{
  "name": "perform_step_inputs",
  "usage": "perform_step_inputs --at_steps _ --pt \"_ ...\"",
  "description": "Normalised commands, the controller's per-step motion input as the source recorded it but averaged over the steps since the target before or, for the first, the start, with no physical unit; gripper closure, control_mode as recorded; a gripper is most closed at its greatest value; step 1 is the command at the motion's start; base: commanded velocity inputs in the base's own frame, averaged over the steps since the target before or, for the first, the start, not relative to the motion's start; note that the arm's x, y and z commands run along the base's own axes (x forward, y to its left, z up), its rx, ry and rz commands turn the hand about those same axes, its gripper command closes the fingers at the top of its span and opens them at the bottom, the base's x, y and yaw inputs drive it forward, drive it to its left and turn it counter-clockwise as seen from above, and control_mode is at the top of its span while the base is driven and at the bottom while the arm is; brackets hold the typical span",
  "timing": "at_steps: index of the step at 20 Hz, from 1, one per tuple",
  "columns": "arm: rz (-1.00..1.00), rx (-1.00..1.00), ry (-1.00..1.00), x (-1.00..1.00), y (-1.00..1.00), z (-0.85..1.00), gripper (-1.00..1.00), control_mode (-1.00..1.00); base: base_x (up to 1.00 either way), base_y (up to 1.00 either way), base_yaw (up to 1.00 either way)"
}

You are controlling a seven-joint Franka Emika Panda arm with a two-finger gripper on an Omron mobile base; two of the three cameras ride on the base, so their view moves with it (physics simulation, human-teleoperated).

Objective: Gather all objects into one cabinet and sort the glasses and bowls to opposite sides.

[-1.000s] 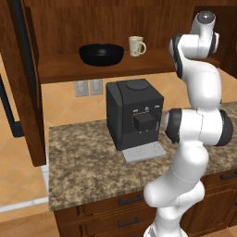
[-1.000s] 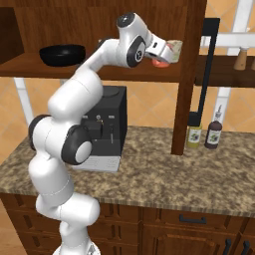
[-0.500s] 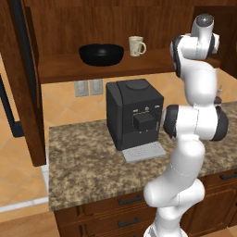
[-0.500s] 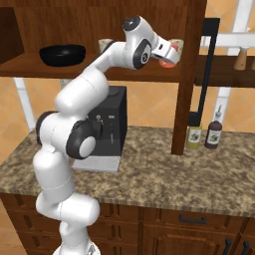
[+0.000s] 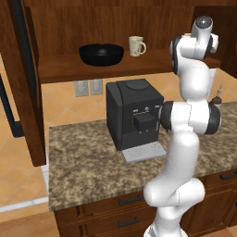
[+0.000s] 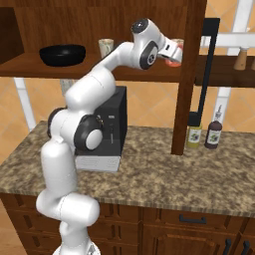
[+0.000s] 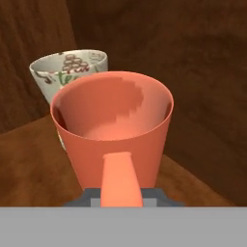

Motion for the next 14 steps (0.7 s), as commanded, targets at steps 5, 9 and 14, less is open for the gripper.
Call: perform_step_inputs --at_steps 5,9,14 --pt "0.0 0.0 0.01 0.24 -0.06 0.0 1.0 -1.0 0.0 0.0 0.0" --pt "0.0 0.0 0.02 0.18 0.0 0.0 1.0 -1.0 0.0 0.0 0.0" --pt "0.0 0.0 0.0 0.05 0.0 -0.16 -1.0 -1.0 0.0 0.0 0.0"
